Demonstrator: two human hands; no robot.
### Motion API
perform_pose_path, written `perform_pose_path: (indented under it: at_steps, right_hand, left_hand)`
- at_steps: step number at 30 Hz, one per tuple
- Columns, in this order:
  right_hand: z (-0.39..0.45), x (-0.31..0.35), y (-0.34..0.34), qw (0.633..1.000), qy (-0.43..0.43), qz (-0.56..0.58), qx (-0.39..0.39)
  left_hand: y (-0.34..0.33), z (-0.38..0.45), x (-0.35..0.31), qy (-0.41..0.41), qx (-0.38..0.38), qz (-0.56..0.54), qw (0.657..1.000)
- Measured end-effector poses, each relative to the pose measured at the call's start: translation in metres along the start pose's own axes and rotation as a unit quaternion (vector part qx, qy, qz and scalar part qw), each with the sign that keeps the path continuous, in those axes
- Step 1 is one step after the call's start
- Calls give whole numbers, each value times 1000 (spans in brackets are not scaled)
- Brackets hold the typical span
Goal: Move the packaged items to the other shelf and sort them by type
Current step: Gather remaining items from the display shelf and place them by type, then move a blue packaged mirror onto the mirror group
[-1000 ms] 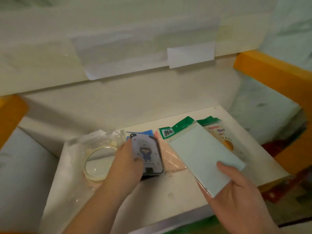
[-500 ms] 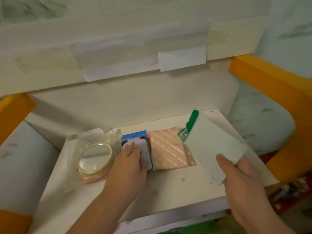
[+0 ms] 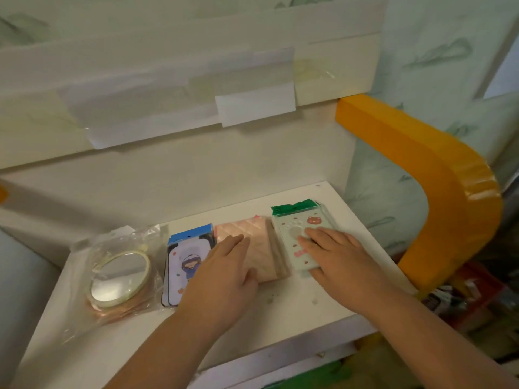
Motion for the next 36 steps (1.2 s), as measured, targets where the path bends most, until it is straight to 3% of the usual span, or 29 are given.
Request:
perform_pose_path:
  at_steps: [7, 14, 20, 29, 36]
  right_hand:
    - [-9, -5, 10, 995, -1, 71, 72]
    - [-5, 23, 53, 971, -25, 219, -87]
    - [25, 74, 75, 972, -4, 186, -143]
    - [77, 204, 87, 956, 125, 236, -118]
    - [74, 347, 99, 931, 247, 252, -97]
  left_hand:
    - [4, 4, -9, -3, -16, -5, 1000]
    - [29, -12, 1, 7, -80, 31, 996]
    - [64, -46, 26, 49, -144, -9, 988]
    - [146, -151, 104, 167, -265, 86, 946]
    - [187, -259, 191, 300, -331, 67, 892]
Point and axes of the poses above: each hand's wrist, its own z-axis towards the middle knuckle, its own y-axis out of the back of the hand, x = y × z, the point moved 2 cm from there along z, towards the middle knuckle, and after that the axes turned 5 degrees about y, right-handed, at the moved point
